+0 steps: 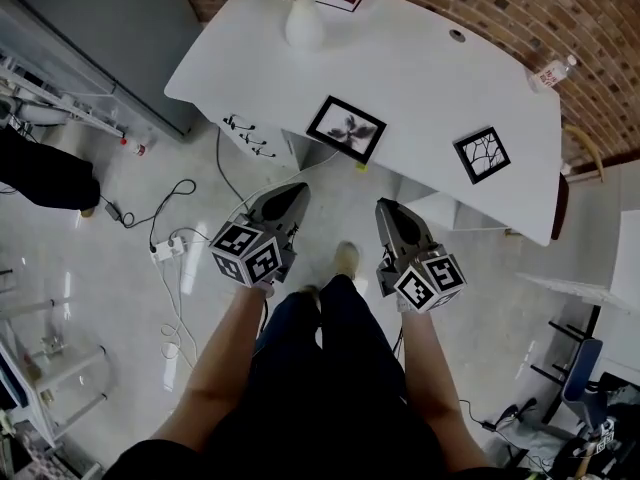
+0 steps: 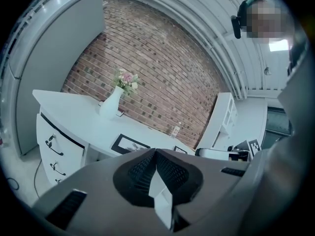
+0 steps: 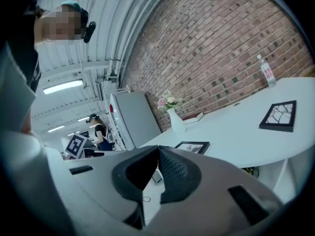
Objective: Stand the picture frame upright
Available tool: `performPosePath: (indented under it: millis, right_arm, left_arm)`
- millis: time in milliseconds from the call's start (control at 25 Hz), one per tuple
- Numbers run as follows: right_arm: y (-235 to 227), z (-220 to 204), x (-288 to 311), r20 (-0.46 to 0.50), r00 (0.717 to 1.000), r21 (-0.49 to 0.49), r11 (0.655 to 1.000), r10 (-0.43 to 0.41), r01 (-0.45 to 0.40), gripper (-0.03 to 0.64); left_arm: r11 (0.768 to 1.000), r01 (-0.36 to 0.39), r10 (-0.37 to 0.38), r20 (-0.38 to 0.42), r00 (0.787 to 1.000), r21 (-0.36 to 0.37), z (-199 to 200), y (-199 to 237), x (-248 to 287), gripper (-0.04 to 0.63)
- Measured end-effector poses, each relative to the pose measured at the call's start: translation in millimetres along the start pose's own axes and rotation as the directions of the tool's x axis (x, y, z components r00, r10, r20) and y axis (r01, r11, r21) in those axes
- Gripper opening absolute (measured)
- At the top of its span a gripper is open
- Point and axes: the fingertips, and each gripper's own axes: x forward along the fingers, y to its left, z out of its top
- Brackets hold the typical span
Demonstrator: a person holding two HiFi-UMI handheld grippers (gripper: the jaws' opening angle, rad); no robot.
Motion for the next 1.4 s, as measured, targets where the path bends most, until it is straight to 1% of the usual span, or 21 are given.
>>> performPosePath:
  millis: [160,240,360,400,480,560,640,720,840,920,1000,1080,1120,1200,1240,1320,1400]
  right_arm:
    - [-15.3,4.2,16.7,-0.008,1.000,0.023,0.999,0.030,-0.029,0.004]
    - [-22.5,6.6,25.4,-0.016,0.999,0.026,0.999,0.048,-0.048,0.005]
    - [-34.6,7.8,38.1,-0.035,0.997,0.017,0.997,0.073,-0.072,0.005]
    - [-38.5,7.9,42.1,-0.042,0.996,0.014,0.997,0.080,-0.079,0.004]
    - [-46.0,8.9,49.6,-0.049,0.995,0.010,0.996,0.092,-0.091,0.004]
    - [-52.4,9.9,56.0,-0.055,0.993,0.009,0.995,0.101,-0.101,0.004]
    - [-57.9,9.4,61.5,-0.063,0.992,0.012,0.994,0.110,-0.109,0.004]
    - [-63.5,7.7,66.9,-0.072,0.991,0.018,0.993,0.117,-0.116,0.005]
    - [-72.1,3.8,73.3,-0.084,0.989,0.027,0.992,0.125,-0.123,0.004]
    - [-77.9,0.8,77.0,-0.093,0.987,0.031,0.992,0.128,-0.125,0.004]
    - [-83.7,-1.8,80.1,-0.101,0.987,0.032,0.992,0.126,-0.123,0.005]
    - [-88.4,-3.5,83.9,-0.106,0.987,0.024,0.993,0.122,-0.120,0.004]
    - [-90.2,-4.2,86.0,-0.111,0.987,0.013,0.993,0.117,-0.116,0.003]
    - [-93.6,-5.7,89.8,-0.129,0.987,-0.028,0.995,0.095,-0.099,0.005]
    - [-95.3,-6.6,91.5,-0.142,0.987,-0.058,0.994,0.078,-0.087,0.005]
    - [-97.6,-9.0,95.3,-0.173,0.984,-0.124,0.990,0.048,-0.070,0.004]
    - [-97.1,-11.1,99.4,-0.195,0.980,-0.173,0.983,0.035,-0.070,0.005]
  left_arm:
    - [1.000,-0.009,0.008,-0.024,1.000,-0.028,-1.7,4.7,22.1,0.003]
    - [0.999,-0.012,0.011,-0.045,0.999,-0.040,-3.7,8.2,34.2,0.051]
    - [0.998,-0.028,0.024,-0.065,0.998,-0.061,-5.4,15.9,51.2,0.051]
    - [0.996,-0.034,0.028,-0.068,0.997,-0.077,-5.8,18.7,56.2,0.051]
    - [0.991,-0.041,0.033,-0.069,0.997,-0.126,-6.4,23.4,66.0,0.106]
    - [0.977,-0.049,0.038,-0.059,0.998,-0.206,-6.9,27.3,74.5,0.109]
    - [0.948,-0.058,0.045,-0.048,0.998,-0.314,-10.3,31.3,82.0,0.162]
    - [0.909,-0.070,0.055,-0.048,0.997,-0.412,-17.4,35.8,90.0,0.185]
    - [0.849,-0.087,0.066,-0.059,0.996,-0.522,-32.7,40.7,102.5,0.186]
    - [0.811,-0.099,0.074,-0.066,0.995,-0.577,-41.5,43.4,111.0,0.215]
    - [0.780,-0.111,0.082,-0.075,0.994,-0.616,-49.2,45.2,119.5,0.216]
    - [0.755,-0.123,0.089,-0.085,0.992,-0.644,-55.9,47.0,127.9,0.218]
    - [0.744,-0.128,0.092,-0.089,0.992,-0.656,-58.6,48.0,131.9,0.238]
    - [0.720,-0.137,0.101,-0.093,0.991,-0.680,-62.2,50.6,139.4,0.242]
    - [0.708,-0.141,0.108,-0.092,0.990,-0.692,-63.3,52.0,143.1,0.258]
    - [0.684,-0.151,0.122,-0.092,0.988,-0.713,-65.1,55.5,150.3,0.259]
    - [0.662,-0.159,0.134,-0.094,0.987,-0.732,-67.5,59.4,156.7,0.259]
